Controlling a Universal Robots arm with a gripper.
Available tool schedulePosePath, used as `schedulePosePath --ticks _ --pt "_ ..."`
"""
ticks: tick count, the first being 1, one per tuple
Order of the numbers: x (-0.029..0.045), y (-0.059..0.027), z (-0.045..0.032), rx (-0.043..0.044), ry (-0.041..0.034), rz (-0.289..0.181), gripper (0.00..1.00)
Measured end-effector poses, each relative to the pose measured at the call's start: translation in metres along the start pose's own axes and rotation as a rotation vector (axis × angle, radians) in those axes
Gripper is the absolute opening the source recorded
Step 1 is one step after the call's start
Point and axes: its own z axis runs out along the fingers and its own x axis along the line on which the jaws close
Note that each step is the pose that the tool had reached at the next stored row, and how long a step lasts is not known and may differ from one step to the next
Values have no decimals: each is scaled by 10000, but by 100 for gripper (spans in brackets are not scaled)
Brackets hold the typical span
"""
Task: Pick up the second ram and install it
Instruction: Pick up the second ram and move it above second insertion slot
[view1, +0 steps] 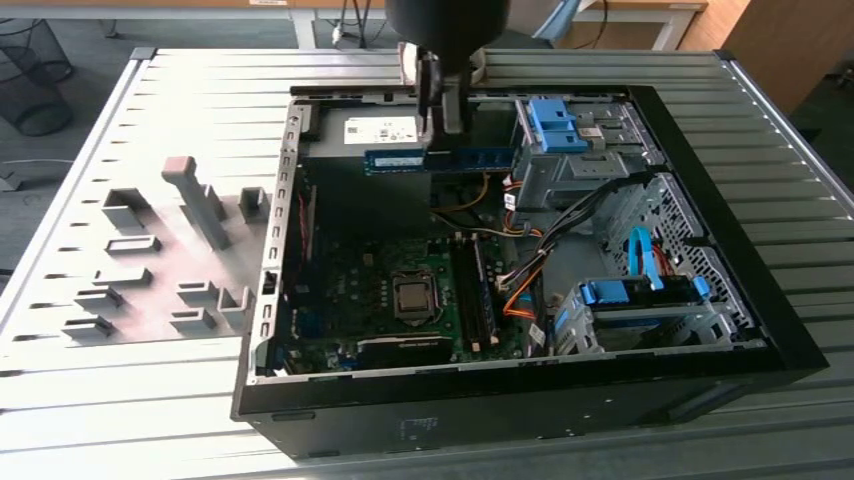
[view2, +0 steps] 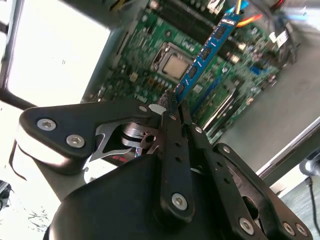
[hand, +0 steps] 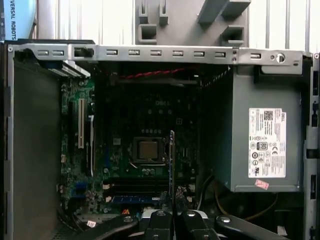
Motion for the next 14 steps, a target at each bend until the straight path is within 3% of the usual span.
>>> schedulePosePath --ticks 9,14 --pt "-1 -404 33 0 0 -2 14" --pt "-1 -430 34 0 0 -1 14"
